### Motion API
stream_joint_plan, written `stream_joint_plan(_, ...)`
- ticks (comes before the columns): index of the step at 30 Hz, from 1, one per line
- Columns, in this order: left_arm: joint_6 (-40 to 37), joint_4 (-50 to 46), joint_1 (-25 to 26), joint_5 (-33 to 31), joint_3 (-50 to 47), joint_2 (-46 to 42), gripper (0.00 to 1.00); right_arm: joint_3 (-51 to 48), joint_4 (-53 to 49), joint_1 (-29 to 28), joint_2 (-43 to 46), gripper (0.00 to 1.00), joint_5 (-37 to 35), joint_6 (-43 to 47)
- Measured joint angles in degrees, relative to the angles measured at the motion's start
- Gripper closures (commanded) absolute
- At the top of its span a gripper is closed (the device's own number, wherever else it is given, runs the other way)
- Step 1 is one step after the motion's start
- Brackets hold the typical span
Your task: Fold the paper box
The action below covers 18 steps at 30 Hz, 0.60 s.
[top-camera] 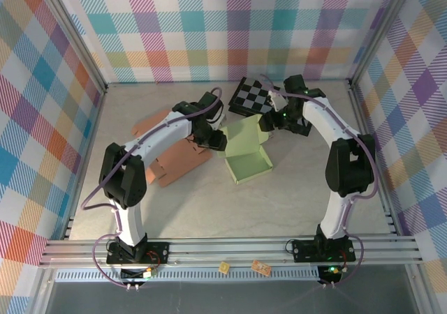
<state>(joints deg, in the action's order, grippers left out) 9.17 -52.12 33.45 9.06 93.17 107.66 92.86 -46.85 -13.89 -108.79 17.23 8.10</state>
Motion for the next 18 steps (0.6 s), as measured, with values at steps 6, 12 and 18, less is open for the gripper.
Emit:
stream_joint_plan(6, -0.5, -0.3, 0.0, 0.1, 0.5, 1.7, 0.75, 1.3, -0.9, -0.2, -1.2, 0.46, 2.0, 1.6)
stream_joint_plan(12, -1.1, -0.4, 0.1, -0.4, 3.4, 2.2, 0.82, 2.1, -1.3, -0.9, -1.7, 0.54, 1.9, 2.1)
stream_joint_plan(18, -1.7, -1.1, 0.2, -1.9, 5.7, 4.2, 0.87, 3.0, -1.4, -1.8, -3.2, 0.65, 1.8, 2.2)
